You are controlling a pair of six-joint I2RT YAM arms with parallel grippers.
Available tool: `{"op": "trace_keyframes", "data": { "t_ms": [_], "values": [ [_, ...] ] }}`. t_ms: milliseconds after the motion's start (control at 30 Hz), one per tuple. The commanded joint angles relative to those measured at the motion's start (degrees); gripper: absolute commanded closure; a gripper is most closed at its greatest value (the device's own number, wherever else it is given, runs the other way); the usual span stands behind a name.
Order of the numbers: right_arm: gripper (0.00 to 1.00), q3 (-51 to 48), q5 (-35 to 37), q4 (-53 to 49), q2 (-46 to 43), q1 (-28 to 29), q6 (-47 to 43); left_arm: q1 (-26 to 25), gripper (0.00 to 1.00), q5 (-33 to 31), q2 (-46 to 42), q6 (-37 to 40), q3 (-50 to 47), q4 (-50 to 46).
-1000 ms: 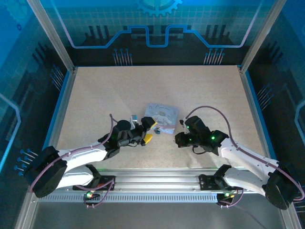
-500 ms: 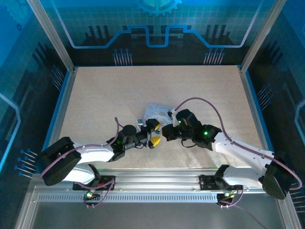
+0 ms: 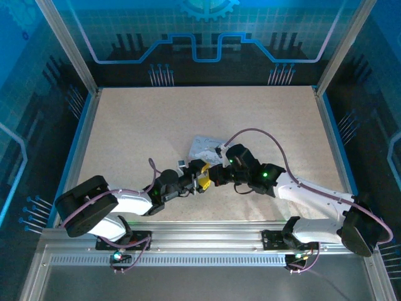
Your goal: Unlock the padlock with the key
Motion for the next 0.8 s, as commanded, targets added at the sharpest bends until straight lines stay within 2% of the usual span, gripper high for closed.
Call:
{"op": "trace_keyframes", "data": {
  "t_ms": [0,133,767],
  "values": [
    [1.00,-0.87,-0.05,1.71,0.46,0.86,1.06,-0.60,0.35,-1.92,0.65,-0.99,-0.56,4.74],
    [1.00,-0.96,-0.05,1.73,0.46,0.95,1.22,-0.95,0.39,-2.46,0.73,-1.32,-0.60,4.95],
    [1.00,-1.64,1.71,0.39,-1.96,0.91,1.52,-1.83,0.70,-5.05,1.21,-2.21,-1.76,5.53]
  ]
}}
